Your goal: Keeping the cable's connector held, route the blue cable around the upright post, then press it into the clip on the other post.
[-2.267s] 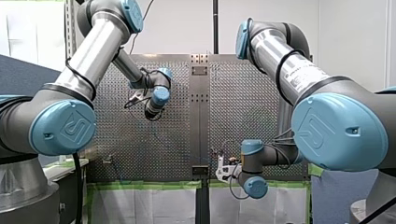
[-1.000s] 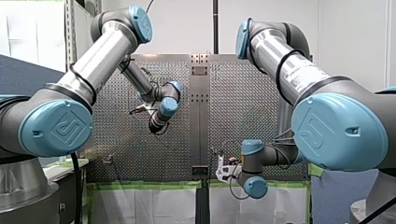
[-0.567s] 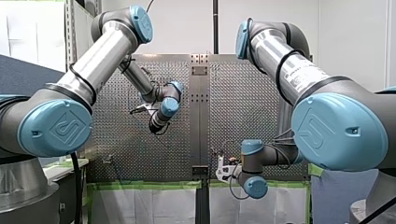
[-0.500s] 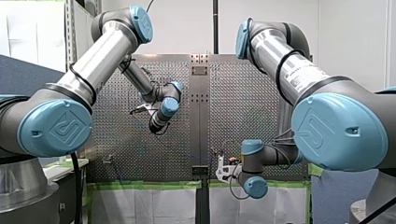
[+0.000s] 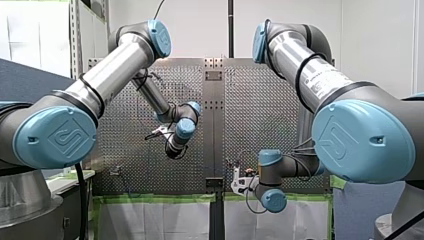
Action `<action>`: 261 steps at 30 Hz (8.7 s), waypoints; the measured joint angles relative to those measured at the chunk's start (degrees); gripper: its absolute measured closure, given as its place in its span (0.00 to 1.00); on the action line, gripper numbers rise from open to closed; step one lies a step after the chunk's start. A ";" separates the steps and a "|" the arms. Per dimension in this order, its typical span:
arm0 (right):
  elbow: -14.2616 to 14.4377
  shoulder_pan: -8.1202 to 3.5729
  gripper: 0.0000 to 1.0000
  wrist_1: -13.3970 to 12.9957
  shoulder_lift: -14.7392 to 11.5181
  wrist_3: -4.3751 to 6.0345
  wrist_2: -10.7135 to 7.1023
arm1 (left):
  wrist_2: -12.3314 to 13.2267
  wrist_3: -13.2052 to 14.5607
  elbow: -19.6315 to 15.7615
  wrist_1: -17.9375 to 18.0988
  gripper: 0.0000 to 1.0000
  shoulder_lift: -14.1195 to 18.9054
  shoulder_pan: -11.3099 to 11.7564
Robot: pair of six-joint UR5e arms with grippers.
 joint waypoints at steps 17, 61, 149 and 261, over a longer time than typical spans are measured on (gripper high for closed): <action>-0.10 -0.54 1.00 0.07 -0.01 0.07 -0.21 | 8.17 -8.18 0.00 1.14 0.00 -1.59 -3.15; -4.91 -1.61 1.00 8.22 0.06 -0.75 -6.82 | 29.67 -29.68 -0.03 7.38 0.00 -3.53 -5.63; -9.26 -10.78 1.00 9.73 1.32 -1.26 -8.99 | 22.38 -43.01 -3.34 28.12 0.99 -5.55 -10.09; -27.66 -18.43 1.00 26.04 5.17 -1.60 -10.27 | 44.04 -61.57 1.98 33.50 0.99 -8.61 -0.92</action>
